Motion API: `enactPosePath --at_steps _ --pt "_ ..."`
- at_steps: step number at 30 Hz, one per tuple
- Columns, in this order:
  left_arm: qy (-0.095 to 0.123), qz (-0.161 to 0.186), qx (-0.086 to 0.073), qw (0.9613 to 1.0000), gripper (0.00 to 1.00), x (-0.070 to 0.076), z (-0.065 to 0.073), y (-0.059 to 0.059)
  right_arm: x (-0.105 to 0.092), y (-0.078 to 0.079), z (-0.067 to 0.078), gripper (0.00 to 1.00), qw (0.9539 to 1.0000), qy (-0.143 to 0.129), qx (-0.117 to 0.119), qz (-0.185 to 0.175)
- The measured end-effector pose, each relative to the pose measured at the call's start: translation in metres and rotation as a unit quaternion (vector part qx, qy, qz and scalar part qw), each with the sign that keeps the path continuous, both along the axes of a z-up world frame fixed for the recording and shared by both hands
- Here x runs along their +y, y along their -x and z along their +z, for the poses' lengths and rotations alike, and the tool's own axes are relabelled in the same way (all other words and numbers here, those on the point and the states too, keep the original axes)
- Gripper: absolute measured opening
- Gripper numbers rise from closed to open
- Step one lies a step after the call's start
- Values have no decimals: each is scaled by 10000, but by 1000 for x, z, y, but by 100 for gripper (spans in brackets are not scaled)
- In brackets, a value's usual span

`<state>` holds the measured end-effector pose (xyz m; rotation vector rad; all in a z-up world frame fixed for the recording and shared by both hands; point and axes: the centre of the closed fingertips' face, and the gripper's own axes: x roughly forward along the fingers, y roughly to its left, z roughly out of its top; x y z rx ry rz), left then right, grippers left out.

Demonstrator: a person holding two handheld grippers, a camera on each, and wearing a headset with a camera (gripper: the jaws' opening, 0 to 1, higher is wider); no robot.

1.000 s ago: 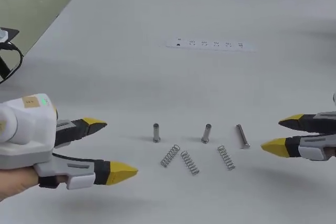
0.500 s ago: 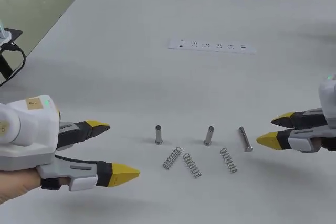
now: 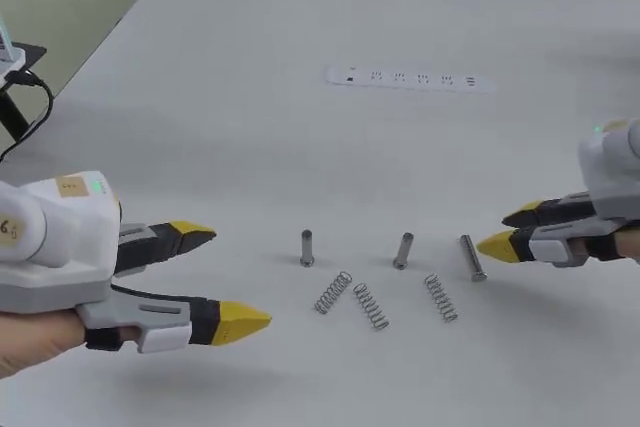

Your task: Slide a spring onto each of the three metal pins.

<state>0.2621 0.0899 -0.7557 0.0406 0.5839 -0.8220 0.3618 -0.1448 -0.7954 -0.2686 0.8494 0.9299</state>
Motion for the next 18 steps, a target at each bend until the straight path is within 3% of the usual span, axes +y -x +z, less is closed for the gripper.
enactPosePath --at_steps 18 --pt "-18 21 15 10000 67 3 -1 0 4 -15 -20 22 9982 244 404 -358"
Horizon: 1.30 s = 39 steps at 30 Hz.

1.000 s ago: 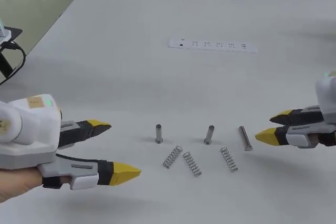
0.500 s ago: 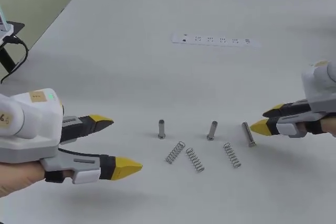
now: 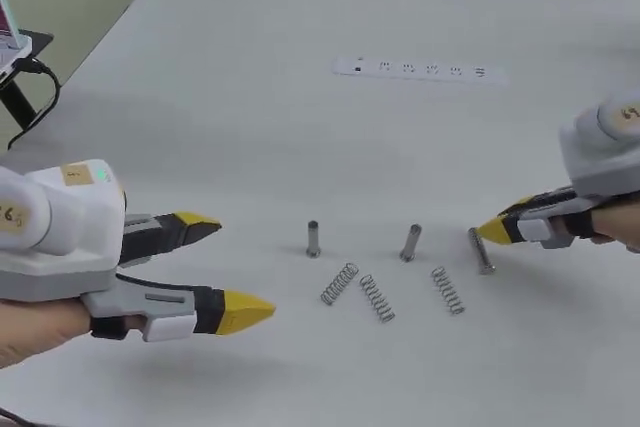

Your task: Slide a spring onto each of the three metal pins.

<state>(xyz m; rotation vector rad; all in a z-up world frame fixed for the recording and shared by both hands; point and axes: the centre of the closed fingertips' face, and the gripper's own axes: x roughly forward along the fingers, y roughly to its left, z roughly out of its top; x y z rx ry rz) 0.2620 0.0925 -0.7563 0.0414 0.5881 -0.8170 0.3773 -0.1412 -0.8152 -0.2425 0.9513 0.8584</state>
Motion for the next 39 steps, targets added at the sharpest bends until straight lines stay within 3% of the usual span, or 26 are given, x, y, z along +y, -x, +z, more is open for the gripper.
enactPosePath --at_steps 2,3,4,14,20,28,39 --pt "12 9 3 10000 67 0 0 0 1 0 -3 21 9999 24 83 -54" --pt "11 12 2 10000 66 0 0 0 -5 2 -6 21 9995 188 183 -169" --pt "13 17 2 10000 66 0 0 0 -1 -1 -6 20 9998 77 121 -99" --pt "14 33 43 10000 65 3 -3 2 3 -3 -16 16 9982 249 428 -338" --pt "26 47 38 10000 64 4 -2 1 6 -4 -18 15 9974 310 498 -413" --pt "20 53 52 10000 63 3 -2 2 5 -4 -26 11 9939 422 783 -650" --pt "41 76 76 9999 62 4 -2 2 8 -2 -27 9 9927 534 862 -649"
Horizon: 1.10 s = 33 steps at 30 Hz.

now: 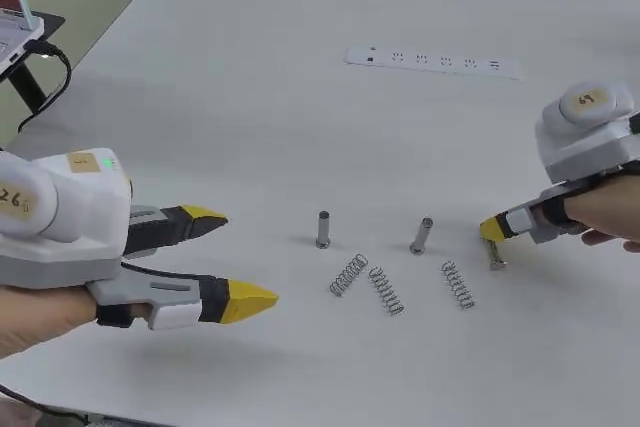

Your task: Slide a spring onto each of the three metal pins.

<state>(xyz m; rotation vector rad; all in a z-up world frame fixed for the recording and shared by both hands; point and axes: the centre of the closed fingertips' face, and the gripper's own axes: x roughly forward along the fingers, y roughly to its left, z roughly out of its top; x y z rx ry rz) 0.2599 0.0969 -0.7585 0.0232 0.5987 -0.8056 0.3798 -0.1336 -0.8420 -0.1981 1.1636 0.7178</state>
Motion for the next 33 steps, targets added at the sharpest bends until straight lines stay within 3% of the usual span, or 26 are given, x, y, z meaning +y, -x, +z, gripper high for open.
enactPosePath --at_steps 20,33 --pt "-4 -66 23 10000 61 -4 0 -1 -9 -6 -10 9 9993 184 300 -148" --pt "-14 -80 36 10000 60 -4 -1 1 -11 1 -10 6 9988 336 349 -39"
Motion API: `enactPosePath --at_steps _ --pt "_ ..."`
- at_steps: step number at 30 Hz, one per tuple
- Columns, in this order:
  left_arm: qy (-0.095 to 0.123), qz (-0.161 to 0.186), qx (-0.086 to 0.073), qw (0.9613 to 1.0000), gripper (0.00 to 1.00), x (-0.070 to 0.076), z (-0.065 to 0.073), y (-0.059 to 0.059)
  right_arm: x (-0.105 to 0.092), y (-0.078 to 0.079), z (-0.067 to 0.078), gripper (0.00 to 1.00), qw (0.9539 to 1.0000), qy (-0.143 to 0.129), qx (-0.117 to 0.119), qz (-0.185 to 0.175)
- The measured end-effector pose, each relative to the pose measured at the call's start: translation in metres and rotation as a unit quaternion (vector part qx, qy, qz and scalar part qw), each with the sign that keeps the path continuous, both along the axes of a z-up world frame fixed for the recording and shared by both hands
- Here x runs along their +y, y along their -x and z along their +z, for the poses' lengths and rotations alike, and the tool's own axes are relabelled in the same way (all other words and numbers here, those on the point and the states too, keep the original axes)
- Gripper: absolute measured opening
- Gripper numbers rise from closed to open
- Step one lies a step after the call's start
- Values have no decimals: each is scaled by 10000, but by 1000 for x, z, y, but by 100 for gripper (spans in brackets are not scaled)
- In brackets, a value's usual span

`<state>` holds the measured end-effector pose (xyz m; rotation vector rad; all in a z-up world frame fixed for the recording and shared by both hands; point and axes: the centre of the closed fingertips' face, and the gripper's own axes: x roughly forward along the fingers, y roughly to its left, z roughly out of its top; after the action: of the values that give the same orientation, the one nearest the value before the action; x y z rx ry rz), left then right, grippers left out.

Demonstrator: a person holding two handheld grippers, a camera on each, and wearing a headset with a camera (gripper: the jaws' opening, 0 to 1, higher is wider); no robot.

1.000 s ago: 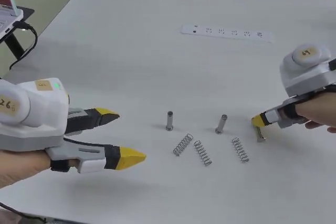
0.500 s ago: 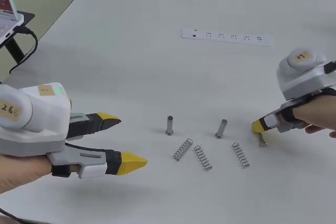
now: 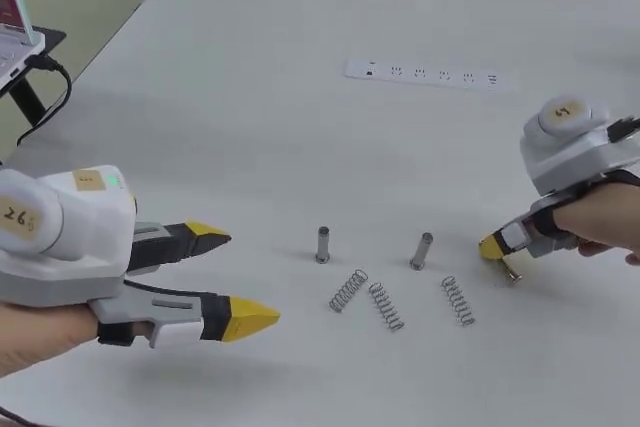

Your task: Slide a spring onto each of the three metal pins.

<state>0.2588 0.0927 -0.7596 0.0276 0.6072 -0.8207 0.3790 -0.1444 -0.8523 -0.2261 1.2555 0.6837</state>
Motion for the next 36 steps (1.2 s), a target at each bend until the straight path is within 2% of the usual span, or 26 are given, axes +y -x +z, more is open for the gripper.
enactPosePath --at_steps 7,17,36 --pt "3 4 -3 10000 60 0 -1 1 0 2 0 5 10000 6 -78 28" --pt "8 -13 38 10000 59 -2 -4 3 -1 1 2 5 9995 -226 -227 -52" --pt "3 -39 64 10000 58 -4 -6 2 1 7 9 4 9978 -462 -477 -13"
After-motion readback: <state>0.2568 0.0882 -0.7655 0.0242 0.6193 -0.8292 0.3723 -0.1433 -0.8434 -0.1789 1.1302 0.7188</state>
